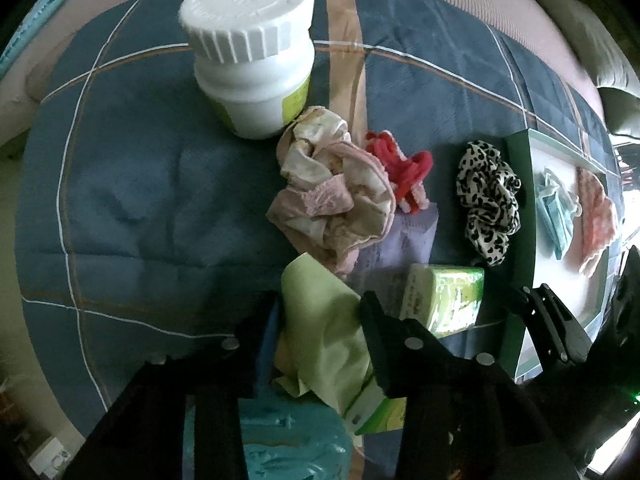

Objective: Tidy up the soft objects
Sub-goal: 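Grasp the light green cloth with the left gripper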

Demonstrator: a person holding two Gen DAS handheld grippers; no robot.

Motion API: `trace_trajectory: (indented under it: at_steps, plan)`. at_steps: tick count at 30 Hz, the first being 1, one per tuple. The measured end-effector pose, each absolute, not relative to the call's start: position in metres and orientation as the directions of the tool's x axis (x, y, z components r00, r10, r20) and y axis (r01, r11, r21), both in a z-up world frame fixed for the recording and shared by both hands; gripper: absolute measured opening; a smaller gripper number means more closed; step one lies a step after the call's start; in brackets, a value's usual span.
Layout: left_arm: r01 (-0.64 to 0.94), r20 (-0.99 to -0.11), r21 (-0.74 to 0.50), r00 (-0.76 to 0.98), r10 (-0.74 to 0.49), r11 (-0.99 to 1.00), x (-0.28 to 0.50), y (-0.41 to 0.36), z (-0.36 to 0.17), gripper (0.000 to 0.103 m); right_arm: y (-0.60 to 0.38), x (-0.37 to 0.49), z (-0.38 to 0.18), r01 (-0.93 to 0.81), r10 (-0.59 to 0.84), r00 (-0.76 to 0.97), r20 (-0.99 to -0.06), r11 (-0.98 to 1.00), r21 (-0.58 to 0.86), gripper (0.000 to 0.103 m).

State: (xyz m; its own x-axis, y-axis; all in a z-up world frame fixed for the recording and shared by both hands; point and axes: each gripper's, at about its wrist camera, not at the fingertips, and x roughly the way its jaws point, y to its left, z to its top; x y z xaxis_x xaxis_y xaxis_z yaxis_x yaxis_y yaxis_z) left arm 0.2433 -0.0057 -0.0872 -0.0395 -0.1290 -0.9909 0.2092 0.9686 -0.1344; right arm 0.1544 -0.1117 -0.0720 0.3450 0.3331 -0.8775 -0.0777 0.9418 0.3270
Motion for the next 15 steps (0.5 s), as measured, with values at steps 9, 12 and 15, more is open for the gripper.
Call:
trace_trajectory:
  at_steps: [9,12,15]
  plan:
    - [0.203,-0.988,-0.152,-0.038,-0.147,0.967,0.24,-0.016,-0.097,0.016,-0.118,0.154,-0.07,-0.082,0.341,0.342,-0.876,0.939,0.334,0.075]
    - [0.197,-0.986,-0.164,-0.031,-0.161,0.967,0.237,-0.013,-0.1,0.011,-0.118,0.153,-0.069,-0.082,0.343,0.343,-0.875,0.939,0.335,0.075]
    - [0.199,-0.985,-0.169,-0.016,-0.169,0.965,0.233,-0.009,-0.096,0.01,-0.117,0.153,-0.068,-0.081,0.342,0.343,-0.875,0.939,0.335,0.075]
